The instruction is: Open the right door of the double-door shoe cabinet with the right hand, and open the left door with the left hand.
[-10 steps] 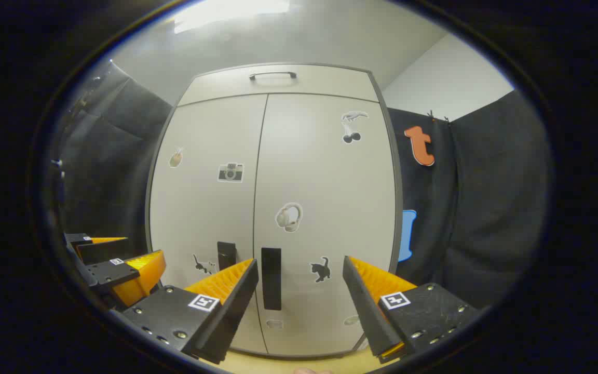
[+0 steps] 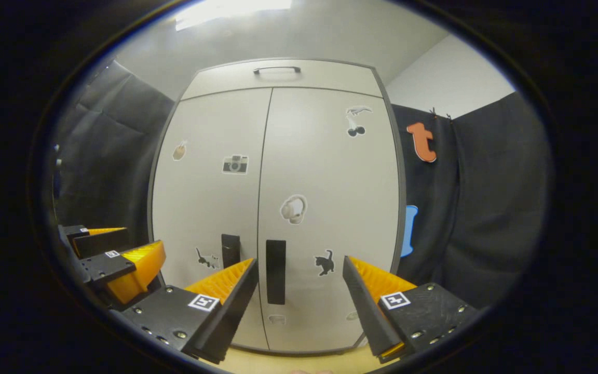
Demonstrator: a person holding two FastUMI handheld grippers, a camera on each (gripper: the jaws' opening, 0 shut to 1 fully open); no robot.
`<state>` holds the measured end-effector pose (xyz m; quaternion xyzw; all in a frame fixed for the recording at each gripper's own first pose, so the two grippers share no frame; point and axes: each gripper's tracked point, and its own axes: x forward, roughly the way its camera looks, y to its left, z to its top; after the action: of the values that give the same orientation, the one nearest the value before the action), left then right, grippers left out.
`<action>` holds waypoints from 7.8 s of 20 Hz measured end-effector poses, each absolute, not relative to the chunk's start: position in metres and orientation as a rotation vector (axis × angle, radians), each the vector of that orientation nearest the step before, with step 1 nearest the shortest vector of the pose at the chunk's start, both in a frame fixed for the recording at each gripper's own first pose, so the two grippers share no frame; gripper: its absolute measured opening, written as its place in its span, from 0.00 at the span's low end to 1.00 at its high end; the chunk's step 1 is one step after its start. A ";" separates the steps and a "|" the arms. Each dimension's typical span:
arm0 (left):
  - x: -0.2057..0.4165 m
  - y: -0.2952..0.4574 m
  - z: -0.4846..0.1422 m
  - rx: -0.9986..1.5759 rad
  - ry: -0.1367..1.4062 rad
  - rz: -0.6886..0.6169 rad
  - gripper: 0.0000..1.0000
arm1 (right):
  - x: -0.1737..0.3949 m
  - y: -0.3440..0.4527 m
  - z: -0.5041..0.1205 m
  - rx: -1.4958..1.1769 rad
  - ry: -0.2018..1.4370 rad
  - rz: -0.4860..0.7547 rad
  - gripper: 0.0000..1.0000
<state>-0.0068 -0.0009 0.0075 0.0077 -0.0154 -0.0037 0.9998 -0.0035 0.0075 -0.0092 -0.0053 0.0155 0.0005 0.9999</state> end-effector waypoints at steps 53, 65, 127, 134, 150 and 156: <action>-0.027 0.110 -0.002 0.029 -0.009 0.268 0.96 | 0.103 0.048 -0.092 0.024 0.231 -0.050 0.22; -0.039 0.102 -0.003 0.031 -0.003 0.254 0.99 | 0.098 0.047 -0.089 0.017 0.184 0.007 0.15; -0.018 -0.037 -0.032 -0.051 0.064 -0.147 0.96 | 0.009 -0.069 -0.077 0.098 0.169 -0.296 0.13; -0.012 -0.052 -0.034 -0.052 0.069 -0.173 0.96 | 0.005 -0.085 -0.079 0.091 0.165 -0.339 0.13; 0.049 -0.089 -0.040 -0.030 0.069 -0.157 0.96 | 0.006 -0.118 -0.084 0.115 0.160 -0.222 0.08; 0.077 -0.098 -0.059 -0.024 0.111 -0.112 0.96 | 0.008 -0.131 -0.086 0.110 0.160 -0.156 0.09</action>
<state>0.0769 -0.0977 -0.0592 -0.0121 0.0555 -0.0560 0.9968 0.0085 -0.1309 -0.0864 0.0546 0.0798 -0.0778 0.9923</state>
